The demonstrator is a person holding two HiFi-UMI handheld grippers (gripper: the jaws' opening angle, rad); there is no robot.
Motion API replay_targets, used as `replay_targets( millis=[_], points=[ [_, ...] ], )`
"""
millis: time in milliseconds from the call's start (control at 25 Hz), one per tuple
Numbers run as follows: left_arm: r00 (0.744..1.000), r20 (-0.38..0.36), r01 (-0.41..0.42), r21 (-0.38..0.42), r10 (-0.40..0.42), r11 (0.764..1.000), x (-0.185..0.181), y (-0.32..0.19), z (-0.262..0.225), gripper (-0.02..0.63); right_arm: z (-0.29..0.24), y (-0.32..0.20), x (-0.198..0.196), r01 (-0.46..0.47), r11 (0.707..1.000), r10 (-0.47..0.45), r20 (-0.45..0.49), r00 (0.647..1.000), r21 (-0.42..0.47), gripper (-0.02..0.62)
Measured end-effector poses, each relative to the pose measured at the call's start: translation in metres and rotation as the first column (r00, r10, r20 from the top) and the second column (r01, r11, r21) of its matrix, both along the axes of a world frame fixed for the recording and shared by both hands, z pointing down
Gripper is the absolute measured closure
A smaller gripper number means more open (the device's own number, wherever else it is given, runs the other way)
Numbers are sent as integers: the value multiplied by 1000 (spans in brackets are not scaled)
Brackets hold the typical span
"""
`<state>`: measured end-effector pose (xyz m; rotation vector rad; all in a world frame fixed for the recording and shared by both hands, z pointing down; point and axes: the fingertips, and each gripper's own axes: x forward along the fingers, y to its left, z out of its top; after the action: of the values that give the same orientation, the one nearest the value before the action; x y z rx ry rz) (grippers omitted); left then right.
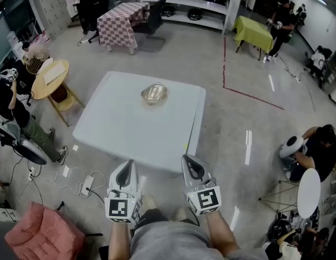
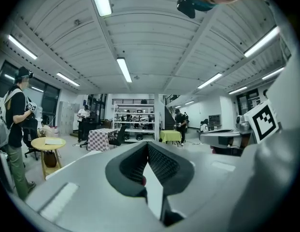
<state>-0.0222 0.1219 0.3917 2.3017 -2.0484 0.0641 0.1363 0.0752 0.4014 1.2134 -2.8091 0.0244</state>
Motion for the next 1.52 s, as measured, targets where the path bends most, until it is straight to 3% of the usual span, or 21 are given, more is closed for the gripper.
replay_targets(
  millis=[520,880,1120,1520],
  points=[
    [996,-25,-87,-6,87,996,-86,-63,8,594,5,-53,-92,-66,998,66,-58,996,4,591],
    [992,-52,-114,-2,113,994,-118,-101,15,594,12,-92,-124,-88,996,89,-109,990,10,591],
    [993,-57,-101,-18,99,995,-119,-151,22,594,19,-148,-123,-85,996,84,-127,988,3,591],
    [997,-64,-36,-91,30,995,-114,-249,55,594,58,-250,-129,-10,999,3,-157,988,-49,591]
  ],
)
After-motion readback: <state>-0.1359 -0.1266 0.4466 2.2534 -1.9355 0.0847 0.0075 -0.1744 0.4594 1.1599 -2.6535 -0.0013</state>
